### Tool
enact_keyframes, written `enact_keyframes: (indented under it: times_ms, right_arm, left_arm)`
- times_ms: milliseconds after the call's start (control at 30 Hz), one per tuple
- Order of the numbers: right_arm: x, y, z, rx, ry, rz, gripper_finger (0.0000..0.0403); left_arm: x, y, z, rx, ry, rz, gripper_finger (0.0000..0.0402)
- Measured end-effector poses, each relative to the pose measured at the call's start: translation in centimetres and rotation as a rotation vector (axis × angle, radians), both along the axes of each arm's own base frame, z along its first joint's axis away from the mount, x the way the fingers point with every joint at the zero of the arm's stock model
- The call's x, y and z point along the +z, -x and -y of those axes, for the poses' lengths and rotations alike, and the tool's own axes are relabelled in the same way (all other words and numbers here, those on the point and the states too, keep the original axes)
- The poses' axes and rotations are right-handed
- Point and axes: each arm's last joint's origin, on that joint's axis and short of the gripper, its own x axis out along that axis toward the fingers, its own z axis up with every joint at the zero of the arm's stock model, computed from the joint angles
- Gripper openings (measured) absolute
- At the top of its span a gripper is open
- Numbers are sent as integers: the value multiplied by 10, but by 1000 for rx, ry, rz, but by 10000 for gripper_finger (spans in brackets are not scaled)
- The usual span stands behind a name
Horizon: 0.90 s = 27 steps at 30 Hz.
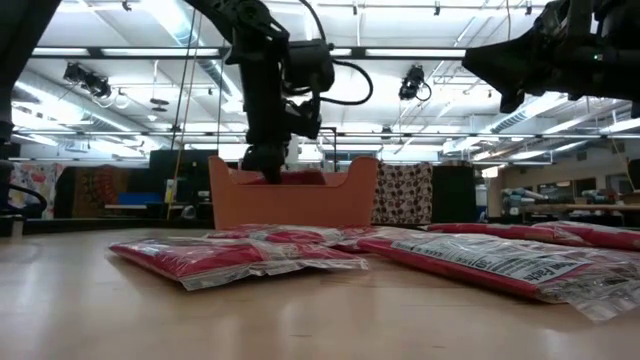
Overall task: Sort popcorn bags into baskets
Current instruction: Put the red popcorn bag into the orange bin
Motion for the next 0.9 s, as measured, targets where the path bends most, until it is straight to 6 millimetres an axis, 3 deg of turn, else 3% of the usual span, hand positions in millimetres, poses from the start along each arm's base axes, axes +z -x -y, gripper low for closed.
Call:
enact_keyframes:
  times_ms: [200,333,633,900]
  right_arm:
    - [0,0,0,0,0,-3,87]
    - [-1,-1,0,0,0,-9,87]
    - [0,-1,0,-5,16,-4,87]
    - [0,-1,0,-4,14,-3,87]
  left_arm:
    - [7,-7,20,-38,12,45,147]
    - [18,-17,45,-128,56,81,179]
    - [21,-22,122,-435,-21,1,177]
    - [21,-12,185,-565,-43,11,172]
